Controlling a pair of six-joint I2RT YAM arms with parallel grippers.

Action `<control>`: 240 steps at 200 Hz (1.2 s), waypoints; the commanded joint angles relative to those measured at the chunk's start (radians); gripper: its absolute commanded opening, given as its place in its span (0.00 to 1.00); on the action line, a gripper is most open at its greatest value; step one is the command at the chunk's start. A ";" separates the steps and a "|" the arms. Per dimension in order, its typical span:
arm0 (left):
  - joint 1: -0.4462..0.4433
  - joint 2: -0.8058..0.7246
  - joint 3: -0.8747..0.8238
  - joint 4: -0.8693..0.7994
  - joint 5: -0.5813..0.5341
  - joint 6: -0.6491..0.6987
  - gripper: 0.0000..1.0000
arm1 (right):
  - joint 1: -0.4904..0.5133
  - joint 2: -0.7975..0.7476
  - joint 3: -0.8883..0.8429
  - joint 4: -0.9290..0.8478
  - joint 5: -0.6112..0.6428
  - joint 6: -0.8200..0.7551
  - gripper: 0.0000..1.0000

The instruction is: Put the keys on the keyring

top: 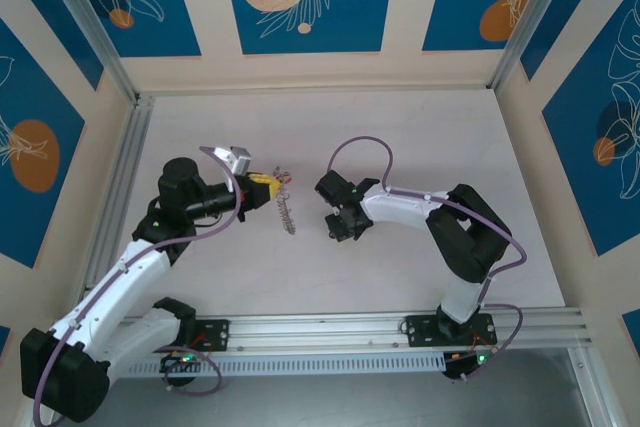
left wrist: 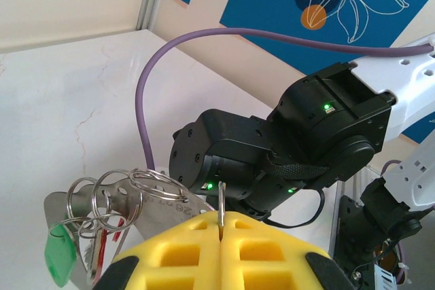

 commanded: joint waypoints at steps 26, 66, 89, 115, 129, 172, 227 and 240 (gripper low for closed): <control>0.015 -0.017 0.002 0.063 0.027 -0.017 0.00 | 0.000 -0.010 -0.013 -0.003 0.003 0.007 0.13; 0.015 -0.020 0.002 0.056 0.025 -0.020 0.00 | -0.002 -0.043 -0.017 0.001 -0.002 -0.003 0.05; 0.015 -0.021 0.003 0.056 0.023 -0.020 0.00 | -0.002 -0.082 -0.021 0.001 -0.009 -0.012 0.00; 0.015 -0.018 0.007 0.044 0.014 -0.015 0.00 | 0.000 -0.142 -0.038 0.009 -0.029 -0.035 0.00; 0.015 -0.014 0.011 0.031 0.006 -0.010 0.00 | 0.000 -0.186 -0.065 0.037 -0.061 -0.054 0.00; 0.016 -0.012 0.011 0.024 -0.003 -0.006 0.00 | -0.031 -0.302 -0.171 0.125 -0.206 -0.080 0.00; 0.015 -0.007 0.014 0.022 0.003 -0.005 0.00 | -0.022 -0.433 -0.274 0.304 -0.404 -0.148 0.00; 0.016 -0.003 0.013 0.028 0.009 -0.005 0.00 | -0.023 -0.493 -0.296 0.345 -0.439 -0.172 0.00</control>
